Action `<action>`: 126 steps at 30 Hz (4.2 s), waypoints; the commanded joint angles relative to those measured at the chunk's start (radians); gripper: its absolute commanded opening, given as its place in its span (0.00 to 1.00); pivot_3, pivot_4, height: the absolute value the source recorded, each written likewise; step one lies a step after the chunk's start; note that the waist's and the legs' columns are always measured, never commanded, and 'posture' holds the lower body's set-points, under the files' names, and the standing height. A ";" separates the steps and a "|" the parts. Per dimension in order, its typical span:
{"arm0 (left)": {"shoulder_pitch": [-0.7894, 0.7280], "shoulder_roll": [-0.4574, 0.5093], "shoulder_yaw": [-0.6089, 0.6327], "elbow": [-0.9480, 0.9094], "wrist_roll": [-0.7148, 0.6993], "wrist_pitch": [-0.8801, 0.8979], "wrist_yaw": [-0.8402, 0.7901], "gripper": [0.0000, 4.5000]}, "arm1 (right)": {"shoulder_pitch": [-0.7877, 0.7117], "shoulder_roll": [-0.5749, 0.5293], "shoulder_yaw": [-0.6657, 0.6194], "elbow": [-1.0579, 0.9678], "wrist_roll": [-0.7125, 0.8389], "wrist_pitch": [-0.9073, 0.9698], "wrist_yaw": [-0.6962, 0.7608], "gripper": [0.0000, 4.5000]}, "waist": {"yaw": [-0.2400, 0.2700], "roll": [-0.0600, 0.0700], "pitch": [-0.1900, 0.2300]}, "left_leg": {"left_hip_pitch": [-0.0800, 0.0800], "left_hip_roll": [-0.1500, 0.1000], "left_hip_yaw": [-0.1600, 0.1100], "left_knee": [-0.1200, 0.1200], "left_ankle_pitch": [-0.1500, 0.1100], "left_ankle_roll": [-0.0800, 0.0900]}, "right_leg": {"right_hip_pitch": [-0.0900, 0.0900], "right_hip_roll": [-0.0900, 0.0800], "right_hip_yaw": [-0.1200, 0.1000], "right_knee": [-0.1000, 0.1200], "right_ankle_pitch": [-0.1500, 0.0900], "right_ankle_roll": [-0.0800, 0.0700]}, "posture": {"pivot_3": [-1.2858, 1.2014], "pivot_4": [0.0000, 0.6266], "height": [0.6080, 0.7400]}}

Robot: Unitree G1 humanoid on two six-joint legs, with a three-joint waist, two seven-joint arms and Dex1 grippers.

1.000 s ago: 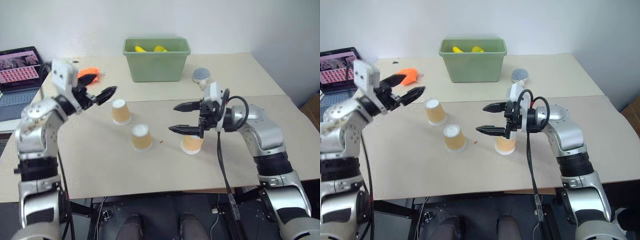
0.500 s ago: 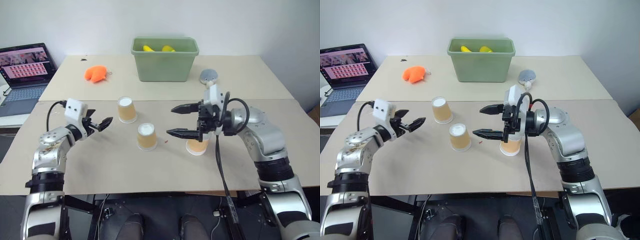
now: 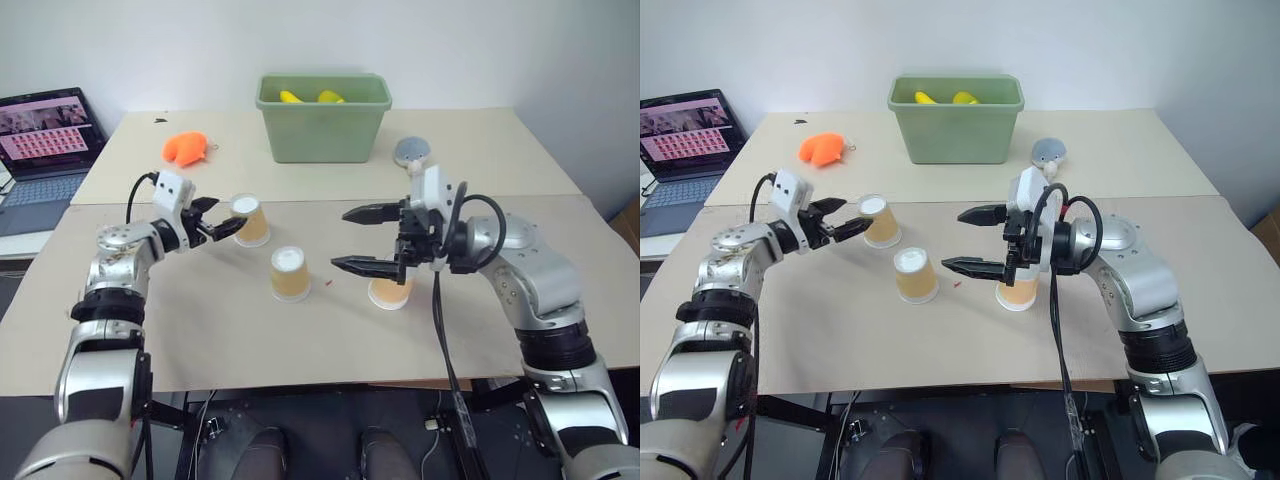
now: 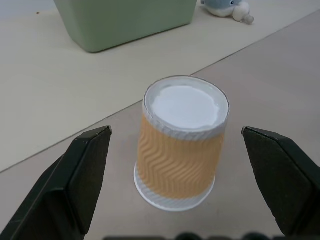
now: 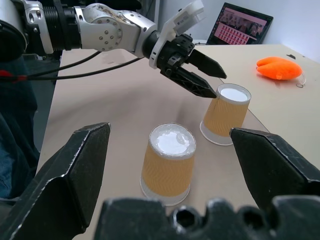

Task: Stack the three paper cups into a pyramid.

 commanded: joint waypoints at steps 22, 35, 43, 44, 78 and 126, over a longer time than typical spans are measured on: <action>-0.173 -0.041 -0.007 0.239 0.067 -0.153 0.009 0.88 | -0.019 -0.015 -0.034 -0.024 0.011 -0.023 -0.017 1.00 | -0.017 0.000 0.000 | 0.000 0.000 0.000 0.000 0.000 0.000 | 0.000 0.000 0.000 0.001 0.000 0.000 | 0.52 0.24 0.96; -0.173 -0.039 0.002 0.226 0.061 -0.150 0.013 0.27 | -0.029 -0.009 -0.028 -0.010 0.006 -0.026 -0.023 1.00 | -0.018 0.000 0.000 | 0.000 0.000 0.000 0.000 0.000 0.000 | 0.000 0.000 0.000 0.001 0.000 0.000 | 0.52 0.24 0.96; -0.163 -0.032 0.004 0.194 0.055 -0.140 0.001 0.27 | -0.031 -0.004 -0.025 0.004 -0.003 -0.036 -0.026 1.00 | -0.019 0.000 0.000 | 0.000 0.000 0.000 0.000 0.000 0.000 | 0.000 0.000 0.000 0.001 0.000 0.000 | 0.52 0.24 0.96; -0.162 -0.031 0.004 0.193 0.054 -0.139 0.001 0.27 | -0.032 -0.002 -0.024 0.007 -0.005 -0.038 -0.027 1.00 | -0.019 0.000 0.000 | 0.000 0.000 0.000 0.000 0.000 0.000 | 0.000 0.000 0.000 0.001 0.000 0.000 | 0.52 0.24 0.96; 0.010 -0.006 0.011 -0.017 0.034 -0.062 -0.037 0.99 | -0.021 0.010 -0.024 0.018 -0.023 -0.048 -0.039 1.00 | -0.019 0.000 0.000 | 0.000 0.000 0.000 0.001 0.000 0.000 | -0.001 0.000 0.000 0.008 0.000 0.000 | 0.52 0.24 0.96; 0.208 0.064 0.083 -0.280 -0.033 -0.044 -0.037 0.60 | 0.032 0.002 -0.010 -0.023 -0.042 -0.040 -0.082 1.00 | -0.038 0.000 0.000 | 0.000 0.001 -0.001 0.000 0.000 0.000 | -0.001 0.001 0.000 0.009 0.000 0.000 | 0.52 0.24 0.96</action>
